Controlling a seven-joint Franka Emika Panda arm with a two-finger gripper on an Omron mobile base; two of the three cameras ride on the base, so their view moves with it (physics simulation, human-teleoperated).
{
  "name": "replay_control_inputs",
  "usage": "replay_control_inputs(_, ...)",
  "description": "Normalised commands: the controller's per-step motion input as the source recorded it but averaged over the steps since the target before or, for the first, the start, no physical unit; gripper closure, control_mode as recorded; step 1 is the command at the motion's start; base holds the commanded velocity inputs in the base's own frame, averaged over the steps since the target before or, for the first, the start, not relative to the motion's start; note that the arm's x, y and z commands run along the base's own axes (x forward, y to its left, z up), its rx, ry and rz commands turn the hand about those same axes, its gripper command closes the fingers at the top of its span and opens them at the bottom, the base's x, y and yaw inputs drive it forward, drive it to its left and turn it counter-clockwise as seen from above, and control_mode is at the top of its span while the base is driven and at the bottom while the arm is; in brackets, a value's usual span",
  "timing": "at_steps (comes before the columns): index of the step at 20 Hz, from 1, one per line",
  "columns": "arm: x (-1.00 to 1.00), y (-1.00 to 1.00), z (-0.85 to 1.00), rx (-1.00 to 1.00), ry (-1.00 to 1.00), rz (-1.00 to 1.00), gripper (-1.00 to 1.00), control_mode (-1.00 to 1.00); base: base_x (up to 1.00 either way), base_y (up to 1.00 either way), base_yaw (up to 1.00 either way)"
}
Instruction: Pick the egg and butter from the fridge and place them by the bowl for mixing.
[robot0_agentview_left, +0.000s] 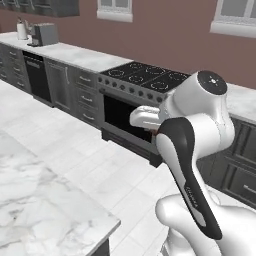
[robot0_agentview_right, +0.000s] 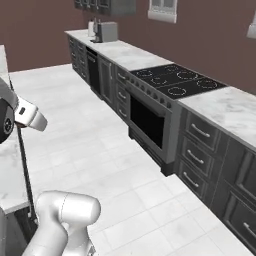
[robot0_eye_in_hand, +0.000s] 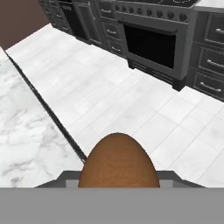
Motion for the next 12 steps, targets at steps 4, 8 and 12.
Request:
replay_control_inputs(4,0.00,0.00,0.00,0.00,0.00,0.00,1.00,1.00,0.94,-0.09,0.08)
replay_control_inputs(8,0.00,0.00,0.00,0.00,0.00,0.00,1.00,1.00,0.94,-0.16,0.06)
replay_control_inputs(12,0.00,0.00,0.00,0.00,0.00,0.00,1.00,1.00,0.81,-0.24,-0.07)
